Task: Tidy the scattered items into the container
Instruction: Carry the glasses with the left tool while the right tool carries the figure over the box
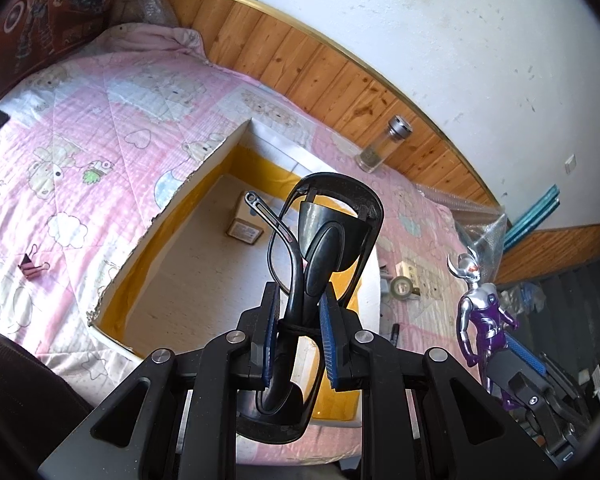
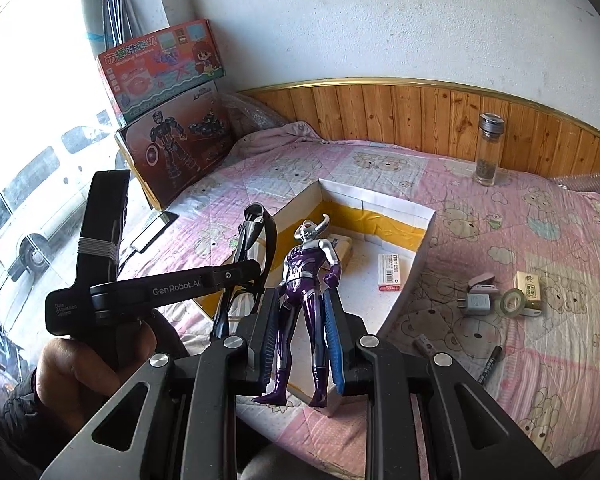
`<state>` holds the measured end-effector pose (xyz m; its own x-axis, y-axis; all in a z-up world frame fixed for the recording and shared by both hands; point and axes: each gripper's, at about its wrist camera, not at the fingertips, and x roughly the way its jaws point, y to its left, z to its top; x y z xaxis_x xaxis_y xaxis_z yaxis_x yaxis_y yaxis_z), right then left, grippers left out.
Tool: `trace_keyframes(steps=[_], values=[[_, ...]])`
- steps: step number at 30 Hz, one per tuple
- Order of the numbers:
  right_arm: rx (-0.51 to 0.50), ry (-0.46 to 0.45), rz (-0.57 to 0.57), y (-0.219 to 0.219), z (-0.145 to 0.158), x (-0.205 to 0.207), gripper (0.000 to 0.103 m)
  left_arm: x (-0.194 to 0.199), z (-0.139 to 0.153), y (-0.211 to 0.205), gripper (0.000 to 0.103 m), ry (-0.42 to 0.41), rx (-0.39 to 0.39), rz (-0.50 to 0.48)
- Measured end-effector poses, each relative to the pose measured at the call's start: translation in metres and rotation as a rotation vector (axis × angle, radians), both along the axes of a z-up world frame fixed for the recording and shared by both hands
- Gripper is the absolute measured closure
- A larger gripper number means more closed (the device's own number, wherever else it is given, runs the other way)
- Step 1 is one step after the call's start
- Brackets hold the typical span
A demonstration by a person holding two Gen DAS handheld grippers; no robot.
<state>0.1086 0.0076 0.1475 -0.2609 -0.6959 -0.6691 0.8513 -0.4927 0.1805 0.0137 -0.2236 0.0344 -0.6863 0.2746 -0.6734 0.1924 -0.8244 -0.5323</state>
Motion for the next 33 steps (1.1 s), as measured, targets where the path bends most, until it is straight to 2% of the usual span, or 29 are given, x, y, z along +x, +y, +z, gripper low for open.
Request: trace_keyframes(steps=[20,33], values=[[0.013,-0.027,0.06,-0.041,-0.013,-0.005,0.079,-0.027,-0.006,-0.029,0.083,-0.049,-0.033,-0.011],[0.011,-0.121,0.021,-0.056,-0.028,-0.036,0.079,-0.055,-0.007,-0.018,0.083,-0.092,-0.083,-0.085]])
